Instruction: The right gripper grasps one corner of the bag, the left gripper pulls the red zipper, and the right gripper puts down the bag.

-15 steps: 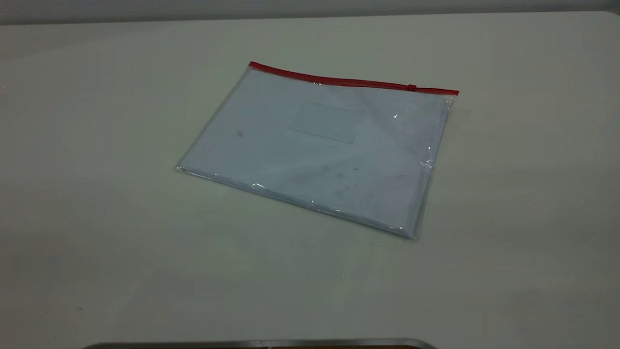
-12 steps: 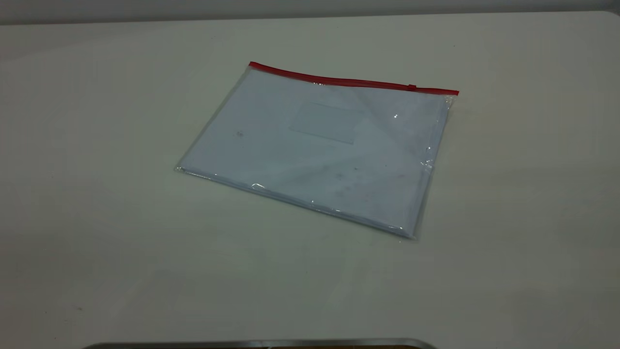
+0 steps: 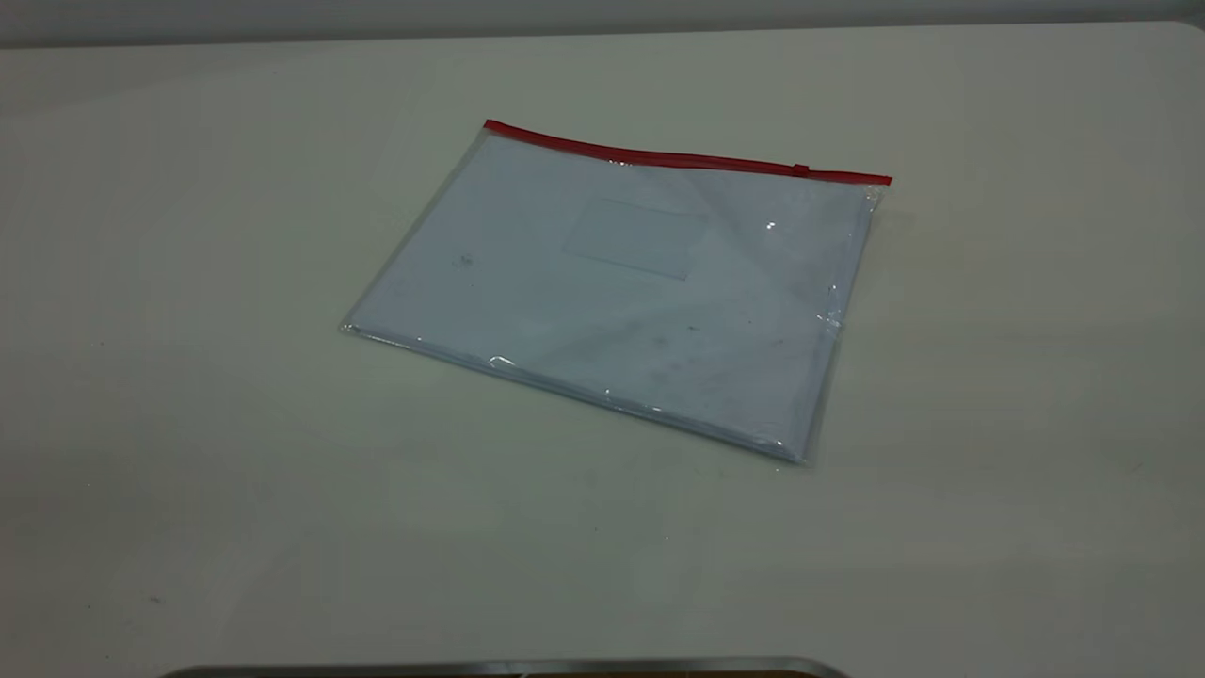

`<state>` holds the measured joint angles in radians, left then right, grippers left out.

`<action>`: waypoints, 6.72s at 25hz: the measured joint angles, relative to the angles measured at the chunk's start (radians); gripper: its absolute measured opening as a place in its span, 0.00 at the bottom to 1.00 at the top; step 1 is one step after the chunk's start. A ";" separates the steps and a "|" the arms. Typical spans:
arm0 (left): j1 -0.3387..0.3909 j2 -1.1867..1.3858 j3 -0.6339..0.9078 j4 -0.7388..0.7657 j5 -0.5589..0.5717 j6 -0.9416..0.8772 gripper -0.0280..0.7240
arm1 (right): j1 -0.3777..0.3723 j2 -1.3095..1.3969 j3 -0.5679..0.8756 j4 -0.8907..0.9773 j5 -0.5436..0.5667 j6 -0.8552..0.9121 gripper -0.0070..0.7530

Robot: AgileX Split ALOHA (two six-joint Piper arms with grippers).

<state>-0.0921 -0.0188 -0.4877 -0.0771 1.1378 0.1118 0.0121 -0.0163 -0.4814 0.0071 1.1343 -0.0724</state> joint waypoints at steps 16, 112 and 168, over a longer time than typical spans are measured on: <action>0.000 0.000 0.000 0.000 0.000 0.000 0.79 | 0.000 0.000 0.000 0.000 0.000 0.000 0.51; -0.008 2.007 -0.915 -0.600 -0.366 0.903 0.79 | 0.002 2.608 -1.052 1.418 -0.134 -1.658 0.05; -0.272 2.379 -1.155 -0.702 -0.384 1.361 0.42 | 0.251 2.616 -1.294 1.125 -0.013 -1.588 0.05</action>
<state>-0.3644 2.3599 -1.6430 -0.7791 0.7540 1.4731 0.2626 2.5997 -1.7757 1.1317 1.1208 -1.6605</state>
